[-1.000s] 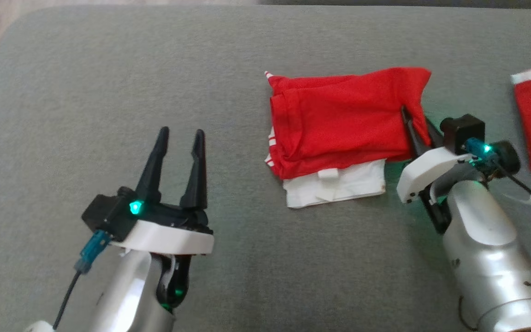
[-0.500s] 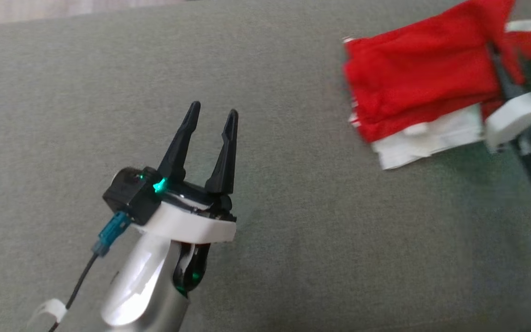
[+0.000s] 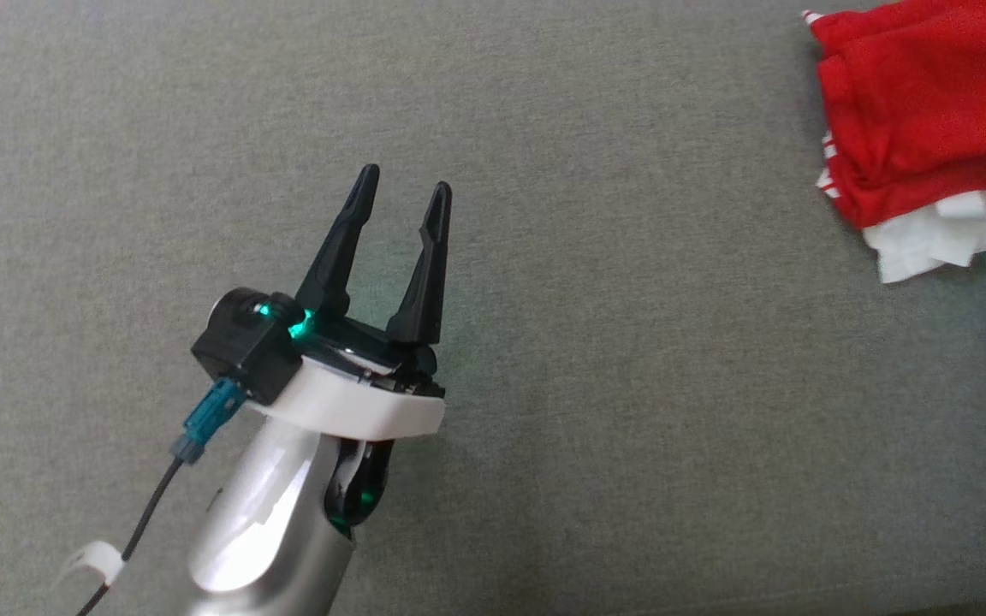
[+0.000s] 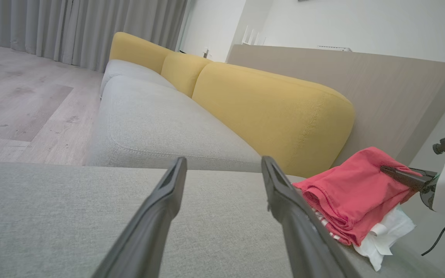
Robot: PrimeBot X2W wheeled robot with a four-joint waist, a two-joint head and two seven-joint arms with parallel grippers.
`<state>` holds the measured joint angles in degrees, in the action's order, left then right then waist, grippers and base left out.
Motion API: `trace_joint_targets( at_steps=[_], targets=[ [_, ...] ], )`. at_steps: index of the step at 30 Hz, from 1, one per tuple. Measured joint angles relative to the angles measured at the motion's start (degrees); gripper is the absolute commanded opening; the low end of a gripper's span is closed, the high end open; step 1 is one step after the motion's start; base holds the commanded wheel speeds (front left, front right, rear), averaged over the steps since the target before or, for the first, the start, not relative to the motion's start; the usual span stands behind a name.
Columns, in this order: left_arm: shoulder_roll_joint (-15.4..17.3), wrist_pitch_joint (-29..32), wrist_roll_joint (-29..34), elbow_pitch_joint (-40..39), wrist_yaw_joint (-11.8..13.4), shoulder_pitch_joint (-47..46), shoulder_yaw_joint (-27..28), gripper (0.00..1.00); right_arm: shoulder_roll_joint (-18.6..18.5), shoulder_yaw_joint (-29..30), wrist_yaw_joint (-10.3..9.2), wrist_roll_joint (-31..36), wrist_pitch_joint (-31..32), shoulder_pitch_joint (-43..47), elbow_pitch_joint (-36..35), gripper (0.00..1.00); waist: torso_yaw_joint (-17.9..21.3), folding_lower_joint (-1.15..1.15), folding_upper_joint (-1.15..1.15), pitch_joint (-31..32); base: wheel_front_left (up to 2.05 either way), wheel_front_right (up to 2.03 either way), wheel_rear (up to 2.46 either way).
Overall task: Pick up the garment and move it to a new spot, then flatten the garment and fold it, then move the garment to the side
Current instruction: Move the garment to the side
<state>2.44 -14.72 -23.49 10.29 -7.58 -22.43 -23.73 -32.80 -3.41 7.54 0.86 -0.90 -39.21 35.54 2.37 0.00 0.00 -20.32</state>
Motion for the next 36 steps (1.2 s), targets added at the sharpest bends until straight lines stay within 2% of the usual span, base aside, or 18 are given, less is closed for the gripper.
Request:
trace_joint_targets(
  at_steps=[8, 9, 10, 16, 22, 28, 36],
  targets=[
    [0.0, 0.0, 0.5, 0.1, 0.0, -1.0, 0.6, 1.0, -0.1, 7.0, 0.0, 4.6, 1.7, 0.0, 2.4, 0.0, -1.4, 0.01, 0.0, -1.9, 0.0, 0.0, 0.0],
    [0.0, 0.0, 0.5, 0.1, 0.0, -1.0, 0.7, 1.0, 0.1, 8.0, 0.0, 4.8, 1.7, 0.1, 2.5, 0.47, -1.5, 0.0, 0.0, -2.0, 0.0, 0.0, 0.0],
    [0.0, 0.0, 0.5, 0.1, 0.0, -1.0, 0.8, 1.0, 0.4, 8.4, 0.0, 5.2, 1.7, 0.1, 2.5, 1.0, -1.5, 0.0, 0.0, -2.0, 0.0, 0.0, 0.0],
    [0.0, 0.0, 1.1, 0.6, 0.0, -0.9, 2.0, 1.0, 4.0, 11.1, 0.0, 7.4, 0.7, 0.1, 0.3, 1.0, -1.2, 0.0, 0.0, -0.4, 0.0, 0.0, 0.0],
    [0.0, 0.0, 2.4, 0.8, 0.0, -0.1, 5.3, 1.0, 8.0, 9.5, 0.0, 7.6, 0.0, 0.3, -3.4, 1.0, -0.6, -0.01, 0.0, 3.1, 0.0, 0.0, 0.0],
    [0.0, 0.0, 2.9, 0.4, 0.0, 4.4, 10.4, 1.0, 13.2, 6.8, 0.0, 3.0, -1.2, 2.2, -8.1, 1.0, -0.8, -0.01, 0.0, 7.6, 0.0, 0.0, 0.0],
    [0.0, 0.0, 3.8, -0.1, 0.0, 10.2, 15.1, 1.0, 22.2, 4.5, 0.0, -4.6, -2.3, 6.8, -14.9, 1.0, -1.6, -0.02, 0.0, 13.8, 0.0, 0.0, 0.0]
  ],
)
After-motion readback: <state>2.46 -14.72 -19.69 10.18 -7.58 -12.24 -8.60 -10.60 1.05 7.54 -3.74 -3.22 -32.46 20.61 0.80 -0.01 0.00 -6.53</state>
